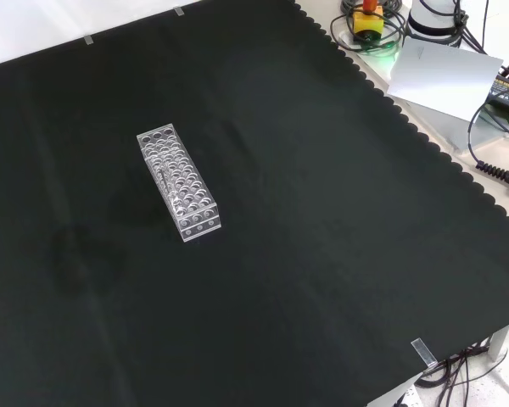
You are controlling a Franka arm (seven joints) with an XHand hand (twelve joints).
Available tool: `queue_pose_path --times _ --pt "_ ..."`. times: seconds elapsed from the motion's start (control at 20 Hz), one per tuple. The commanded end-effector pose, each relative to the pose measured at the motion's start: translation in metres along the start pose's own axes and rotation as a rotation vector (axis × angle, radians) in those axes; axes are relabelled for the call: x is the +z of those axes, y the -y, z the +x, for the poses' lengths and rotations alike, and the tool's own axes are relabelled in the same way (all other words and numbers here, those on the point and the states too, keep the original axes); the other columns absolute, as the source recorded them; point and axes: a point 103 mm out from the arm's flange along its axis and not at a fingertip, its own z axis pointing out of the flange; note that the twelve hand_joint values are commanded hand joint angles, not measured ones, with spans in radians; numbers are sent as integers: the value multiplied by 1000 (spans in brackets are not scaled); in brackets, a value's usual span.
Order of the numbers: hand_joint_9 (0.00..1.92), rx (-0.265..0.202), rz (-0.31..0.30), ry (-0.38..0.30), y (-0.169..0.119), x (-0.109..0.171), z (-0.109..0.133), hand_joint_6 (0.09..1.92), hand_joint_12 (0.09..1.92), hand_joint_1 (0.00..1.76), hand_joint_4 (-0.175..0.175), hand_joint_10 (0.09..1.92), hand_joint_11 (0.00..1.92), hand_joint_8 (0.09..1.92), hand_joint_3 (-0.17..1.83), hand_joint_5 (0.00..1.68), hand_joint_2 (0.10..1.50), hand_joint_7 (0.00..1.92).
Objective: Pick up the test tube.
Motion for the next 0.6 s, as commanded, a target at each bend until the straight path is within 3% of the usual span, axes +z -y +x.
queue_pose_path --times 0.05,0.6 --pt "0 -5 -9 14 6 -4 -3 111 1631 550 -56 857 0 749 423 116 806 0" --pt "0 -105 69 75 -58 5 20 98 1631 553 -56 859 0 747 415 120 810 0"
